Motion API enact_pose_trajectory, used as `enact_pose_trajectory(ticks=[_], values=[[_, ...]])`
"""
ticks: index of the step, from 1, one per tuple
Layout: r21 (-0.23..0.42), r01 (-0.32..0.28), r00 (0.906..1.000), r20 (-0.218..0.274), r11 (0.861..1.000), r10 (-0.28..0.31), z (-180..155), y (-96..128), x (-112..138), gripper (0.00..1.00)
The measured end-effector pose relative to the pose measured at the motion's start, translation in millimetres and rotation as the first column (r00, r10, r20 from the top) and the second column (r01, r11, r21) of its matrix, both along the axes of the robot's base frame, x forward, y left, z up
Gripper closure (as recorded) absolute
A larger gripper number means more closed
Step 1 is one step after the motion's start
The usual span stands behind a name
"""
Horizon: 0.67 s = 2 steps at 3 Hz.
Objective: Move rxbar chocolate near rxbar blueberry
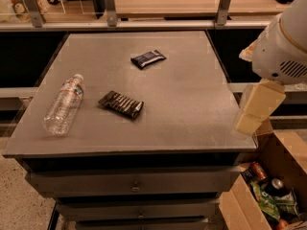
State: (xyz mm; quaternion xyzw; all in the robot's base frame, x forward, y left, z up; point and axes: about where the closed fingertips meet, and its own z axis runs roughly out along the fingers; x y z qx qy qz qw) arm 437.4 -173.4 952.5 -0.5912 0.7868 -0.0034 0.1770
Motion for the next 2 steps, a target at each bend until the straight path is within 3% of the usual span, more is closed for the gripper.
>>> enact_pose_trajectory(ticks=[1,2], values=[[0.069,-0.039,0.9991,-0.012,0.997,0.04,-13.9,30.9,5.0,0.0],[0.16,-0.106,0.9938,-0.015,0.981,0.11,-22.8,68.2,13.0,0.0]])
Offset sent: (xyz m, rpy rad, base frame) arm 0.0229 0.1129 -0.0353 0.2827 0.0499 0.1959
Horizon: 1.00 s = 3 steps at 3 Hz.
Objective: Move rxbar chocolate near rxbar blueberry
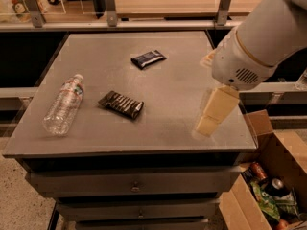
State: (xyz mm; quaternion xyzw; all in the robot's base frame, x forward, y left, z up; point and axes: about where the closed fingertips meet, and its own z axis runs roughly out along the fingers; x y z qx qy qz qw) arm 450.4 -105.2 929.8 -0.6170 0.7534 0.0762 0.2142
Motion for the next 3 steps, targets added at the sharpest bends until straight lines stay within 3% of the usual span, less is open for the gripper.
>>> enact_pose_trajectory(ticks=[1,3], values=[[0.062,-0.054,0.9985,-0.002,0.997,0.054,-4.5,32.8,12.2,0.0],[0.118,-0.121,0.9923,-0.014,0.986,0.123,-32.2,90.9,31.3,0.0]])
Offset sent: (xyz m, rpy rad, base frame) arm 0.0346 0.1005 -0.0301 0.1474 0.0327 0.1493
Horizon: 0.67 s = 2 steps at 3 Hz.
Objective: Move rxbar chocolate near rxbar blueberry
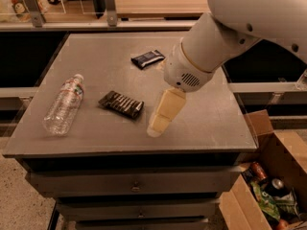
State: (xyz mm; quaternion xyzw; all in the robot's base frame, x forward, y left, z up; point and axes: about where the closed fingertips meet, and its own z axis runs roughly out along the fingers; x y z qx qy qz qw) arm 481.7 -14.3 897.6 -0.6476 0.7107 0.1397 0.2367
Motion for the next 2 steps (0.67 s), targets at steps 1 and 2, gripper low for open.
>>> enact_pose_trajectory(ticks=[1,2], values=[[0.016,-0.002,1.0,-0.009,1.0,0.003,-17.6,24.8,15.5,0.0],[0.04,0.022,0.9994,-0.029,0.999,-0.021,-36.1,45.5,30.9,0.0]])
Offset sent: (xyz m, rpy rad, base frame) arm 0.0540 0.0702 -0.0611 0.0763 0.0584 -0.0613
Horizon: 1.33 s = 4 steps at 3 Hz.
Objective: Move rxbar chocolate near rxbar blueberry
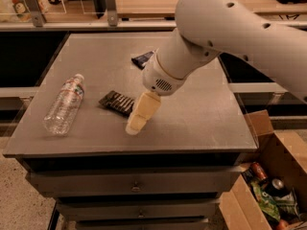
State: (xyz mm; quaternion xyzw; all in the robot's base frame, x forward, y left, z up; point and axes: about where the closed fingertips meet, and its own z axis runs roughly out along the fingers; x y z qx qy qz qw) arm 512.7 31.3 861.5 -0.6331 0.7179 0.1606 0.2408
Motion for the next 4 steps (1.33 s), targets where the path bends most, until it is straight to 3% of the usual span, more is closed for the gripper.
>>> enact_pose_trajectory(ticks=[1,3,4], values=[[0.025,0.015,0.9998,-0.017,1.0,-0.014,-12.6,18.8,10.3,0.0],[0.05,0.04,0.998,-0.051,0.998,-0.037,-38.9,35.5,19.7,0.0],[0.052,0.047,0.9972,-0.061,0.998,-0.043,-45.8,40.3,21.0,0.17]])
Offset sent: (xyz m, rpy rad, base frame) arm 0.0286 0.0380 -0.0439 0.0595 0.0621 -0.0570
